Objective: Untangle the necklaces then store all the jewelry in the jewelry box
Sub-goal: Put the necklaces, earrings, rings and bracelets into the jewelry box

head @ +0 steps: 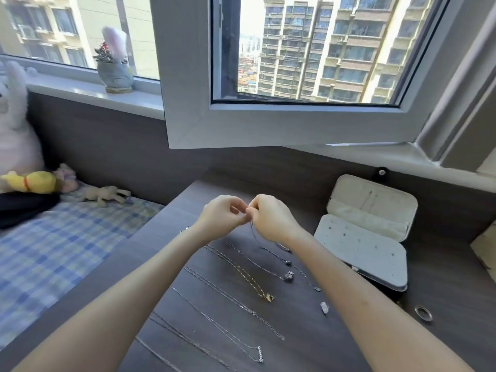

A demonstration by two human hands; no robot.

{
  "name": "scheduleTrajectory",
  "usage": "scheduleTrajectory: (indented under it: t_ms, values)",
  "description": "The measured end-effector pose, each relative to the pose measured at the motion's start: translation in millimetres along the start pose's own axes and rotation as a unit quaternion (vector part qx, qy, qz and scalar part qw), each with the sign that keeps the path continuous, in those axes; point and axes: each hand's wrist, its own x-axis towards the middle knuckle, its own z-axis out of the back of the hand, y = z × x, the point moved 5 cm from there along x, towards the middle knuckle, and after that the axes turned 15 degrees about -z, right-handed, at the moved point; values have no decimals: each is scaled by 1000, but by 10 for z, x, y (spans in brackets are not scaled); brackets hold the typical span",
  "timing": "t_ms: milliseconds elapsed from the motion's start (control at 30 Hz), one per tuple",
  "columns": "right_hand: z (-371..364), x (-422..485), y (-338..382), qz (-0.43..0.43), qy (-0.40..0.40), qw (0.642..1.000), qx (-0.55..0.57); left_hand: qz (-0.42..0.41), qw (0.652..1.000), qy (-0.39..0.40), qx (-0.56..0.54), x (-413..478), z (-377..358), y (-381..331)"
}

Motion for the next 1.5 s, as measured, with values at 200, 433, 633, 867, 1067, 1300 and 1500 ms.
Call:
scheduleTrajectory:
  t_ms: [200,433,633,867,1067,1300,1500]
  values:
    - [516,-207,-333,1,-18,994,108,-16,983,-2,-180,63,-50,-542]
    - [1161,-507,-559,1,2,951,310,-47,923,38,-379,244,-87,-1327]
    - [1668,-674,-604,2,30,912,408,-114,956,23,-268,515,24,-1843]
    - [2050,-780,-707,2,-54,925,375,-133,949,59,-279,633,22,-2152]
    - [2002,-840,-775,-11,-17,910,413,-137,935,98,-311,579,-129,-2234]
    - [1797,-968,-934,-29,82,960,266,-128,941,81,-303,505,-271,-2149]
    - [1815,-1016,-1003,-17,40,979,198,-156,955,91,-237,452,-375,-2127]
